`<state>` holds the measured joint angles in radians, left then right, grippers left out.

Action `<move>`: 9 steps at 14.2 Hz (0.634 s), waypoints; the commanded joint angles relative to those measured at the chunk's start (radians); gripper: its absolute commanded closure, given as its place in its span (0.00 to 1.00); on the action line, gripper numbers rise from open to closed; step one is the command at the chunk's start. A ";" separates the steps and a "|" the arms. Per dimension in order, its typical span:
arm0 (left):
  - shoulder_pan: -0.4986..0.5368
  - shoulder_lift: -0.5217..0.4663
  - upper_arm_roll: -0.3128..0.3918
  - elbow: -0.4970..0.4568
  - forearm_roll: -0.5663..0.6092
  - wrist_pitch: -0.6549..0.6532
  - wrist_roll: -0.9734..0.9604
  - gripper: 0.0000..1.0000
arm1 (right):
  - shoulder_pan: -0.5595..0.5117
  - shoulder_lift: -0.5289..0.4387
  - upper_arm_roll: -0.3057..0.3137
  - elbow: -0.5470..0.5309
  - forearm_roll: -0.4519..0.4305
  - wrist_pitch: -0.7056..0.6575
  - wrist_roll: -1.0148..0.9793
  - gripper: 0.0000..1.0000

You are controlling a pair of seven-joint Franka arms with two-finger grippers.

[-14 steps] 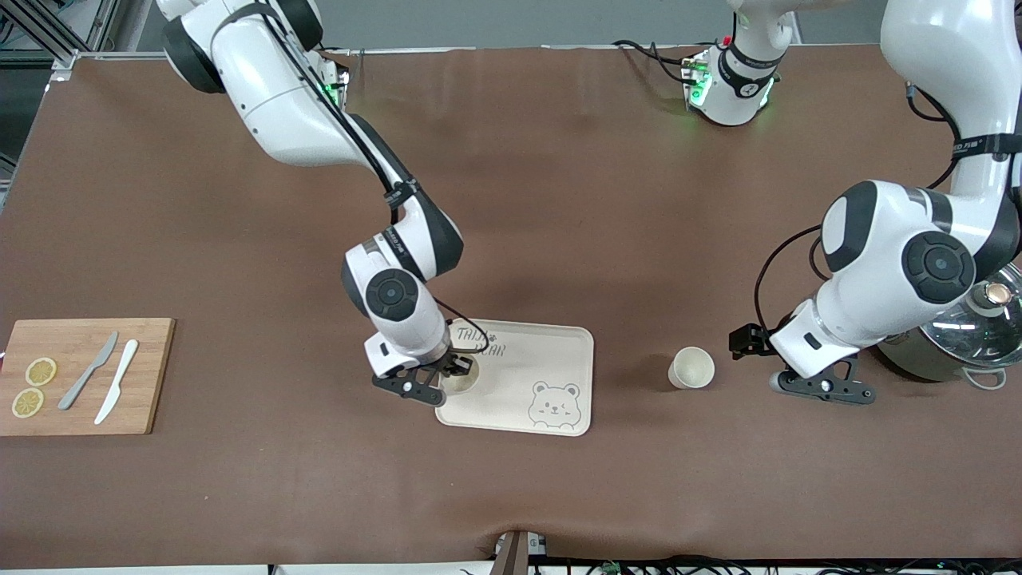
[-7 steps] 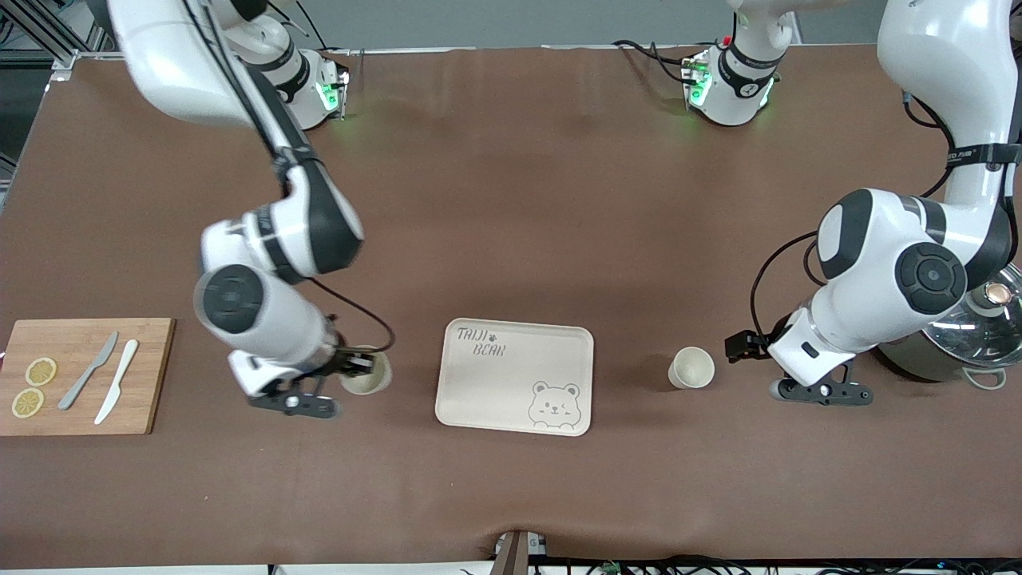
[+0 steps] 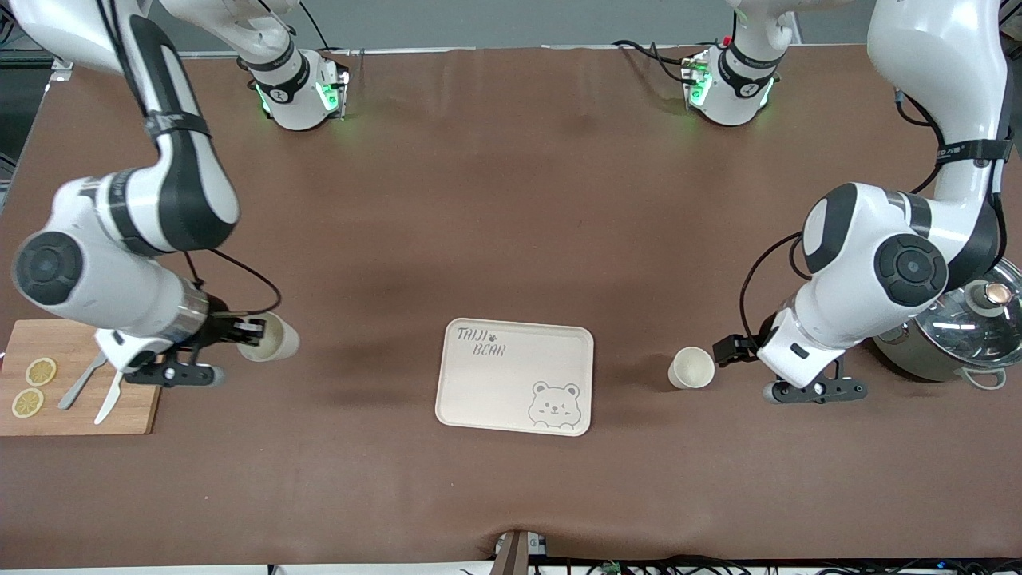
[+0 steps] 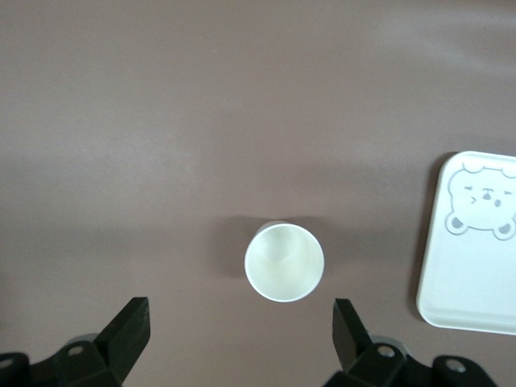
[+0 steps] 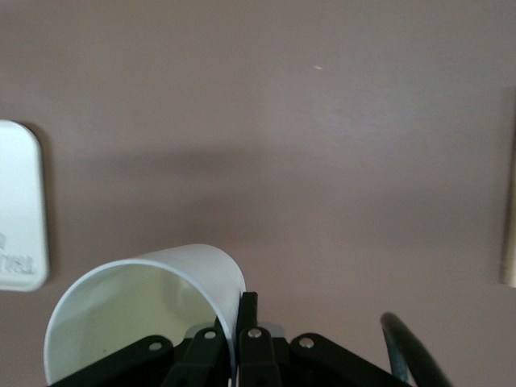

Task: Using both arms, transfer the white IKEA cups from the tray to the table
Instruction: 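Carry the cup toward the cutting board while the left gripper withdraws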

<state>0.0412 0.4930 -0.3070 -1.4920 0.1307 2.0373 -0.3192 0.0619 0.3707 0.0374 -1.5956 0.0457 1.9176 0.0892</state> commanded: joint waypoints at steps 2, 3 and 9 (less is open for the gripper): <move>-0.020 0.027 0.003 0.025 0.087 0.003 -0.017 0.00 | -0.138 -0.072 0.016 -0.130 0.094 0.032 -0.233 1.00; -0.003 0.029 0.005 0.027 0.116 0.003 0.000 0.00 | -0.155 -0.072 0.015 -0.136 0.094 0.034 -0.259 1.00; 0.075 0.027 -0.023 0.047 0.063 0.003 0.038 0.00 | -0.208 -0.067 0.013 -0.285 0.094 0.236 -0.352 1.00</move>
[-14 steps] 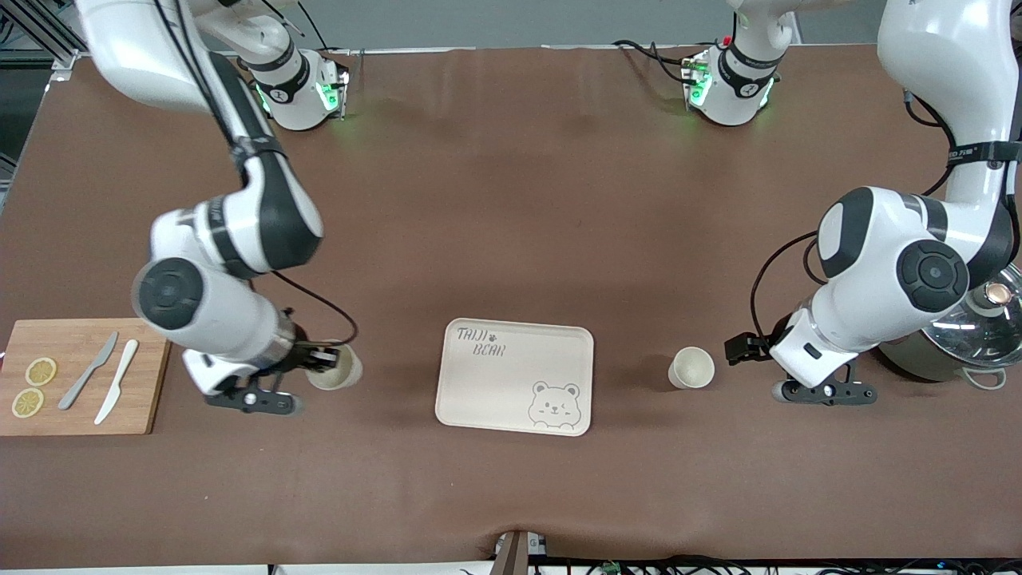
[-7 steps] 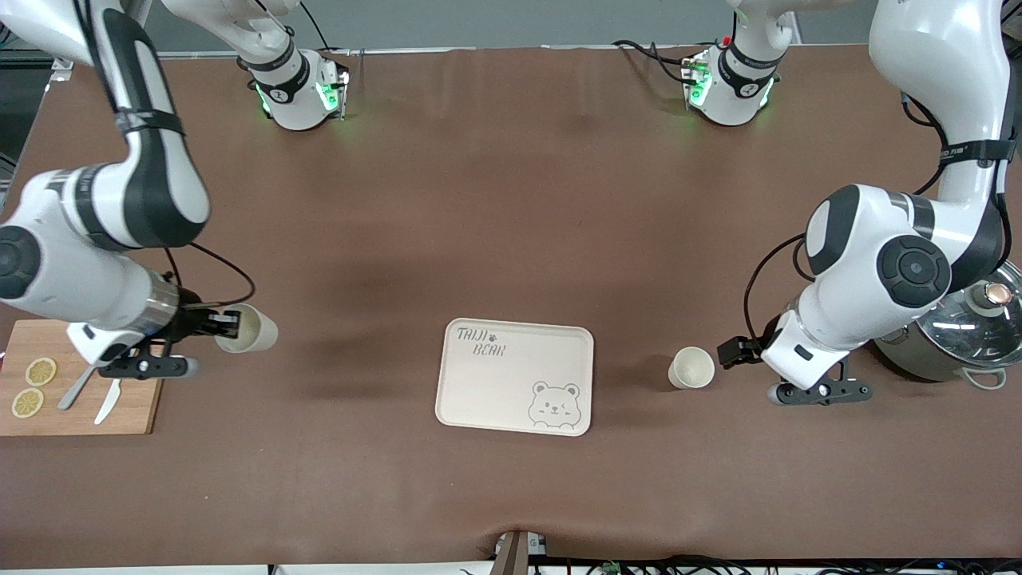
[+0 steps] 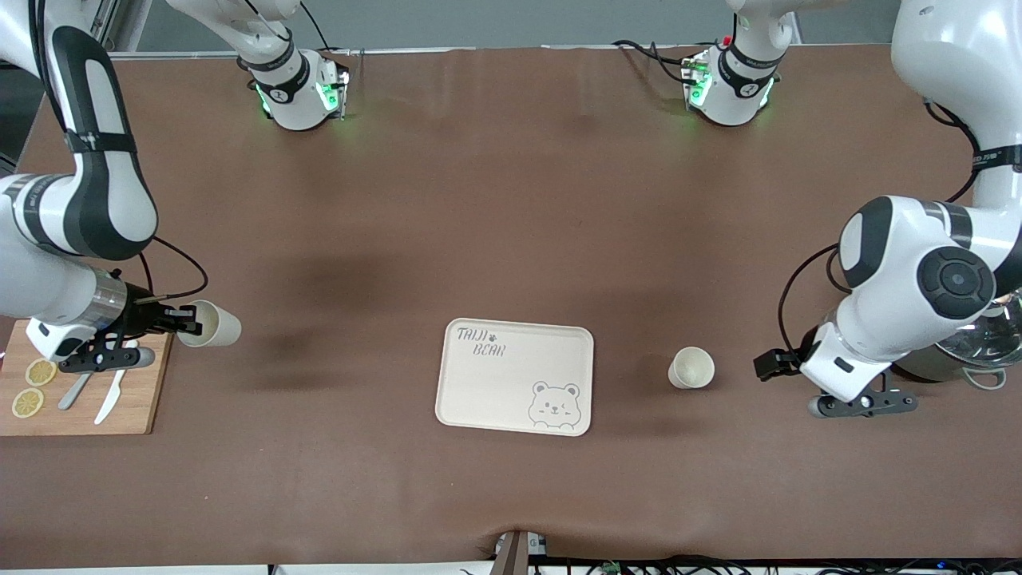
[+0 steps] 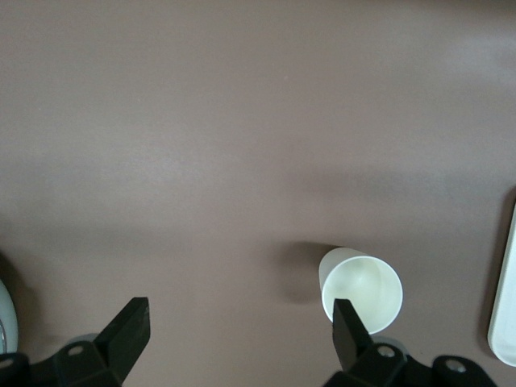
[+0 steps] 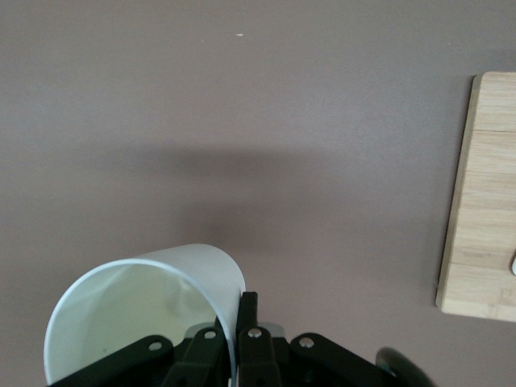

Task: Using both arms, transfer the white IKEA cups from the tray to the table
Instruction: 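Carry the cup toward the cutting board while the left gripper withdraws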

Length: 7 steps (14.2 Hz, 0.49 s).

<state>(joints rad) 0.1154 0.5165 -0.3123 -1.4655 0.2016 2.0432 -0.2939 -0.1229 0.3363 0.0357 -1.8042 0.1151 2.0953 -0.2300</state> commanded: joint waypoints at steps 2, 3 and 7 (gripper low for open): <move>0.003 -0.001 -0.018 0.019 -0.008 -0.005 0.016 0.00 | -0.017 -0.023 0.015 -0.115 0.024 0.109 -0.032 1.00; 0.001 -0.012 -0.019 0.020 -0.014 -0.009 0.004 0.00 | -0.014 -0.020 0.016 -0.136 0.024 0.139 -0.032 1.00; 0.012 -0.093 -0.054 0.027 -0.024 -0.058 0.004 0.00 | -0.004 0.026 0.016 -0.167 0.024 0.215 -0.032 1.00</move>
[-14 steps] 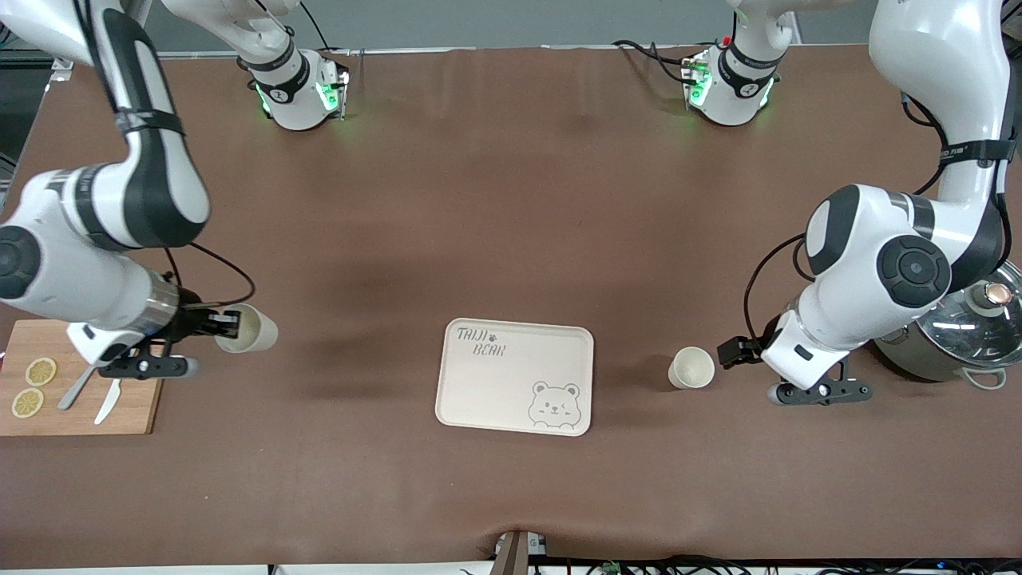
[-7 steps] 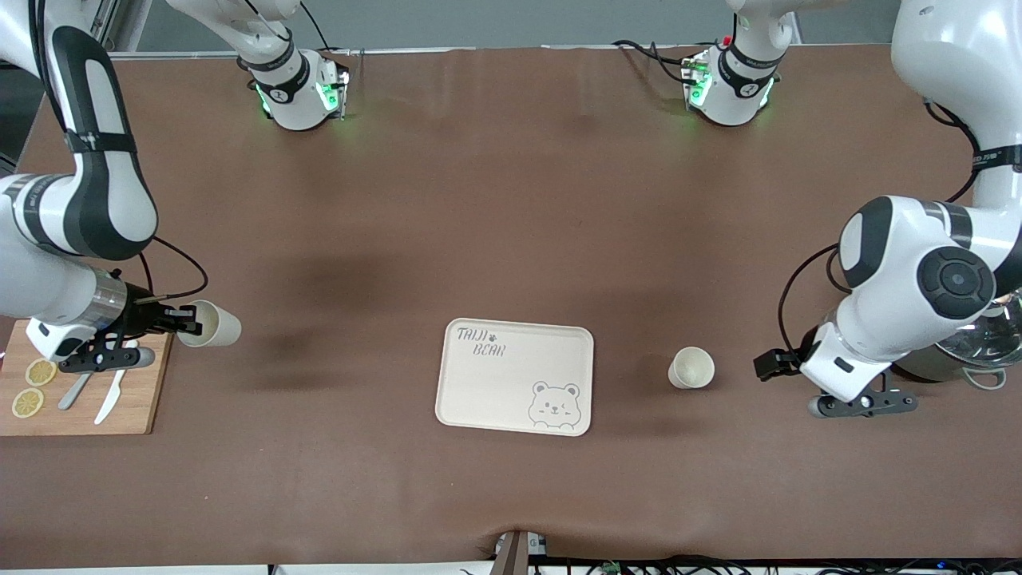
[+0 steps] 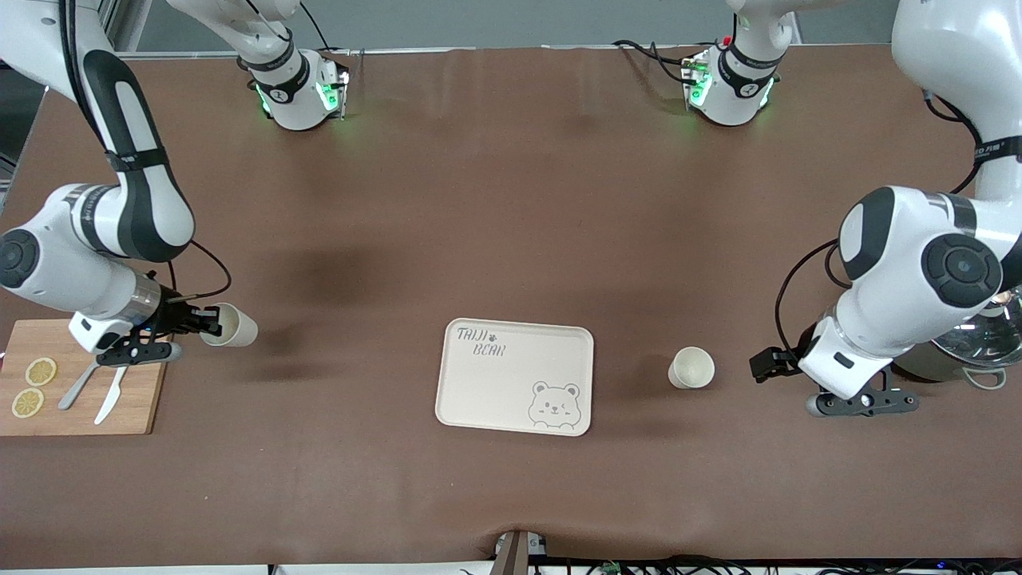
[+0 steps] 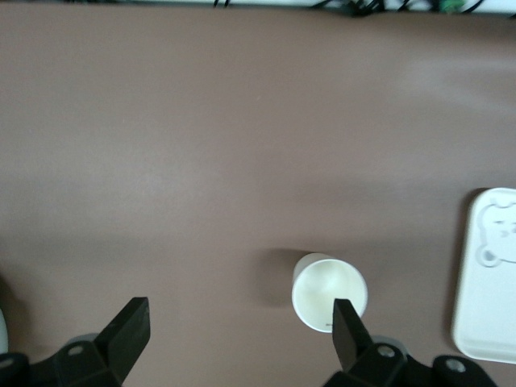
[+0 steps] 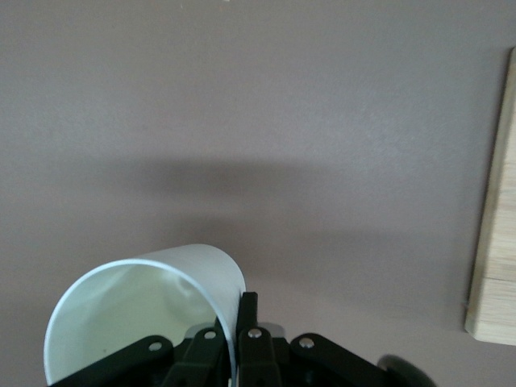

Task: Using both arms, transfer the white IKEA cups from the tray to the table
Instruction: 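Carry the cup toward the cutting board while the left gripper withdraws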

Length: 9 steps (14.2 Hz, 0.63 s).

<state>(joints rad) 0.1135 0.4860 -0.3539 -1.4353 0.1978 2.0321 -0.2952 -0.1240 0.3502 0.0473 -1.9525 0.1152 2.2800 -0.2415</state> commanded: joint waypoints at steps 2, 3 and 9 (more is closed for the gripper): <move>0.018 -0.075 -0.010 0.044 -0.061 -0.113 0.013 0.00 | -0.005 0.024 0.005 -0.023 0.024 0.050 -0.021 1.00; 0.035 -0.078 -0.005 0.094 -0.090 -0.195 0.036 0.00 | -0.005 0.029 0.005 -0.023 0.024 0.056 -0.021 1.00; 0.098 -0.243 -0.010 0.136 -0.155 -0.447 0.202 0.00 | -0.009 0.064 0.003 -0.055 0.024 0.177 -0.019 1.00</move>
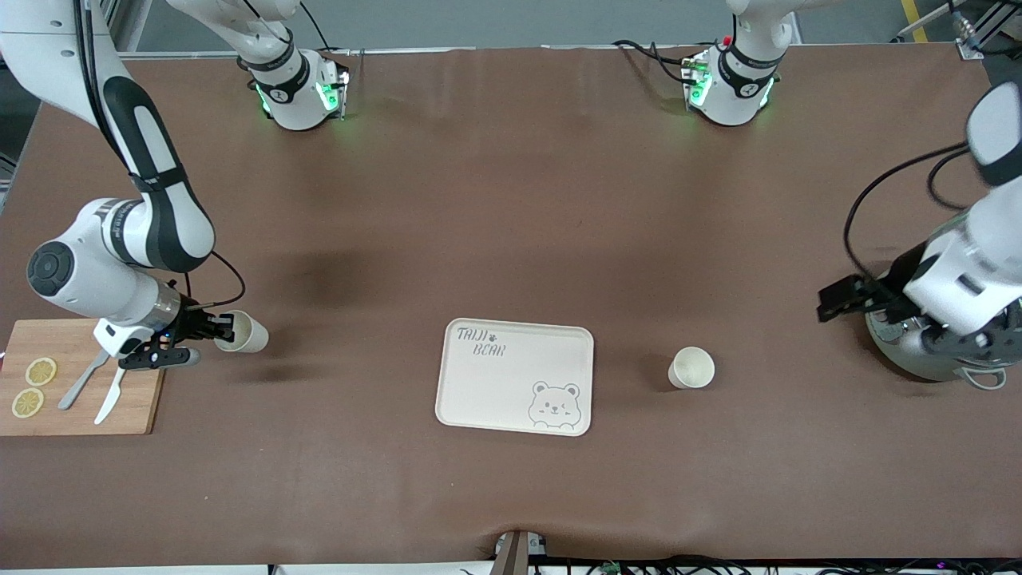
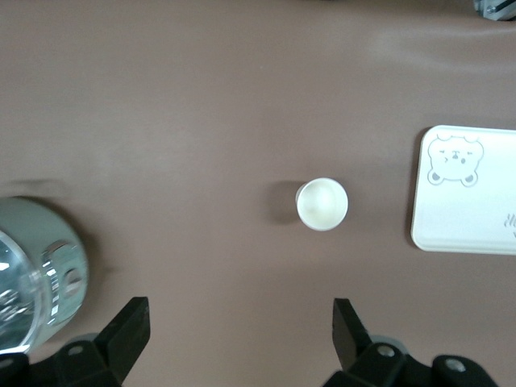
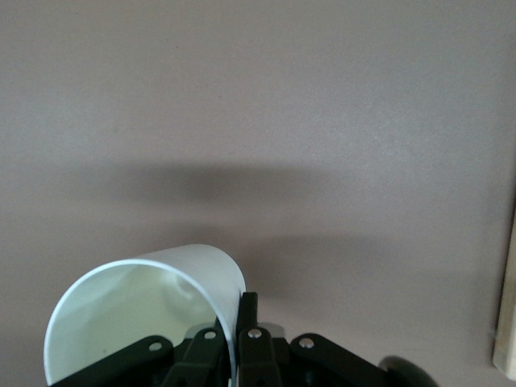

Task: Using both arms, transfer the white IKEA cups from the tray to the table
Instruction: 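Carry the cup toward the cutting board while the left gripper withdraws, then lower the cup onto the table with the right gripper while the left arm rises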

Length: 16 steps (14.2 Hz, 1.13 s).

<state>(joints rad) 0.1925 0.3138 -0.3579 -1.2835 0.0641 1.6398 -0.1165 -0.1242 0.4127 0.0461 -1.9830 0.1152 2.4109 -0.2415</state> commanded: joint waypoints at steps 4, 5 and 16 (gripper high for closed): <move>-0.397 -0.168 0.474 -0.026 -0.030 -0.193 0.162 0.00 | -0.014 0.006 0.005 -0.031 0.024 0.076 -0.018 1.00; -0.406 -0.176 0.475 -0.030 -0.050 -0.207 0.226 0.00 | -0.015 0.008 0.005 -0.036 0.024 0.083 -0.016 1.00; -0.343 -0.206 0.341 -0.028 -0.139 -0.212 0.077 0.00 | -0.015 0.044 0.006 -0.048 0.024 0.142 -0.015 1.00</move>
<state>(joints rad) -0.1641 0.1328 0.0099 -1.2911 -0.0772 1.4311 -0.0101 -0.1267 0.4607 0.0421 -2.0147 0.1152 2.5357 -0.2415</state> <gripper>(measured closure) 0.000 0.969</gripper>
